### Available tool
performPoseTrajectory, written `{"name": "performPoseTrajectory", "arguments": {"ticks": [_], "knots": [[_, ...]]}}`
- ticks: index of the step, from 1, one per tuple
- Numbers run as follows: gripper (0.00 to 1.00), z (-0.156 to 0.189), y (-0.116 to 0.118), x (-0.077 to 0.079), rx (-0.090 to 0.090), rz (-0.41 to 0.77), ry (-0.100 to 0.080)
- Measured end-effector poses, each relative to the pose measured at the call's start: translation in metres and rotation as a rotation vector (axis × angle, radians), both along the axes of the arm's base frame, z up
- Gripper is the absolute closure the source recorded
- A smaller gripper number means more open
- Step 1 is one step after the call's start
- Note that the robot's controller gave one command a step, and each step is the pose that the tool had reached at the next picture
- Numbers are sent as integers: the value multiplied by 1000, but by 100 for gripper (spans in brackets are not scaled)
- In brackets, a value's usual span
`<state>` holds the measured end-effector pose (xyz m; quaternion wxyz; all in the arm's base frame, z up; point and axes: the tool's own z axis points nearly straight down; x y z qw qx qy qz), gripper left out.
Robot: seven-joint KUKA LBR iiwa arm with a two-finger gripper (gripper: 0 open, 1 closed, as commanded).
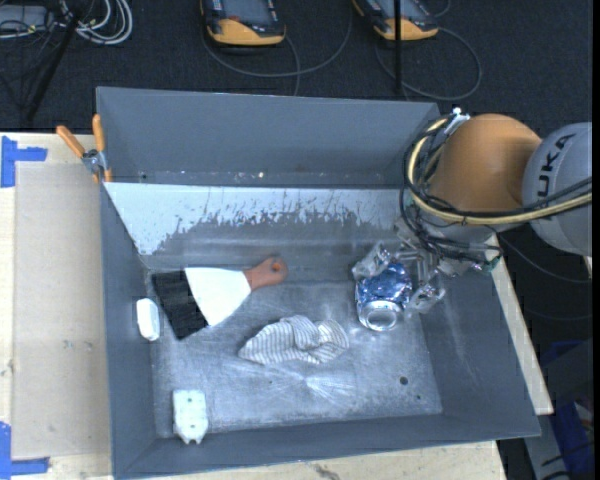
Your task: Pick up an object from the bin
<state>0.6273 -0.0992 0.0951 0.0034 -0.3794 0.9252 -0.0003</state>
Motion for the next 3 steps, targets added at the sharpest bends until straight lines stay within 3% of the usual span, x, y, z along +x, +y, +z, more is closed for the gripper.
{"name": "performPoseTrajectory", "arguments": {"ticks": [1, 2, 3], "knots": [[100, 55, 1, 0, -2, -1, 0], [100, 58, 1, 1, 0, -4, 4], [100, 90, 2, 1, -1, -5, 2]]}}
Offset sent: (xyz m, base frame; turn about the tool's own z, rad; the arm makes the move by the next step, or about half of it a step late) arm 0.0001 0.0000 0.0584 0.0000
